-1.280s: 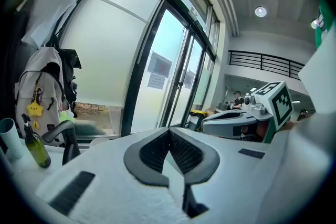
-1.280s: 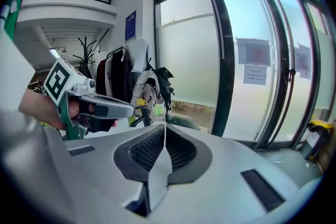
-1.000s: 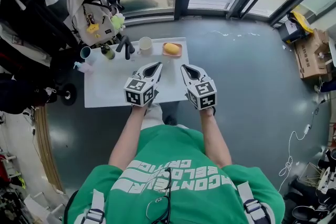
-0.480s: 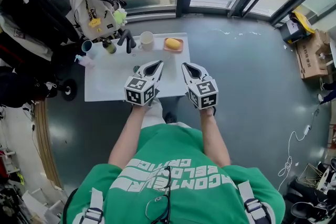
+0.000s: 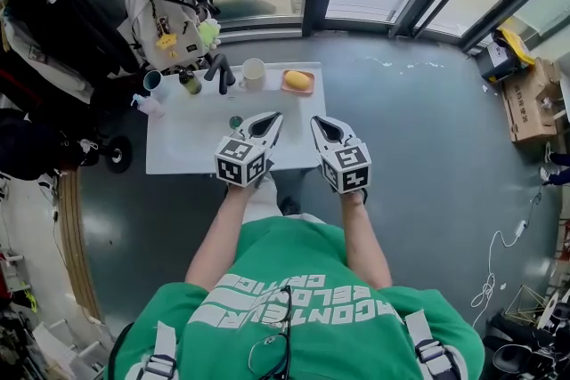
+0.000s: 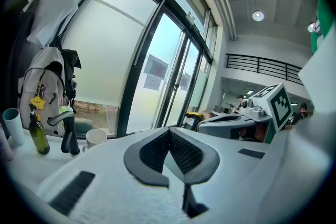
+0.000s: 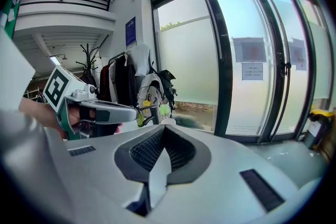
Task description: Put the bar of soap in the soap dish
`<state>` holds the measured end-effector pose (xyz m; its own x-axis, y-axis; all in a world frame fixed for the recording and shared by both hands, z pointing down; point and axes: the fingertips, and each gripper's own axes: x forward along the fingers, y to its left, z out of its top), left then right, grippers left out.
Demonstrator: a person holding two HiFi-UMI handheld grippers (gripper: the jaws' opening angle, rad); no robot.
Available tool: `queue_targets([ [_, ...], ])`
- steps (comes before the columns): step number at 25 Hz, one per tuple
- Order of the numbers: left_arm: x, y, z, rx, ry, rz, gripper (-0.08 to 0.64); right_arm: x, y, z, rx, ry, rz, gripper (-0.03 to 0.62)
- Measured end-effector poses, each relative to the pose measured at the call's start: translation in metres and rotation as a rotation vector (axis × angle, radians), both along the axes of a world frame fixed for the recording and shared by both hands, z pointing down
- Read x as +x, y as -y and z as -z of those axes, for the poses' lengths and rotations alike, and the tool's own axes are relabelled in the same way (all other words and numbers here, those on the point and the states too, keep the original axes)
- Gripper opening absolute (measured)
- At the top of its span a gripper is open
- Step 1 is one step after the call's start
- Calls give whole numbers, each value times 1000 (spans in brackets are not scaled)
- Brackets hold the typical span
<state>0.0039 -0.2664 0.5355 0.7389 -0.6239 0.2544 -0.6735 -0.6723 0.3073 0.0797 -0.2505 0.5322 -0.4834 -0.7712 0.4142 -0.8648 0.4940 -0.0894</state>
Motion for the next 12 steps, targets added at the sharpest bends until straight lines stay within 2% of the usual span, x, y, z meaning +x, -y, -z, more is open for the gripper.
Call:
queue_targets([
  [12,-6,-2,3,-1,-14,4,9,-2,-1,1,2,-12,-4,12],
])
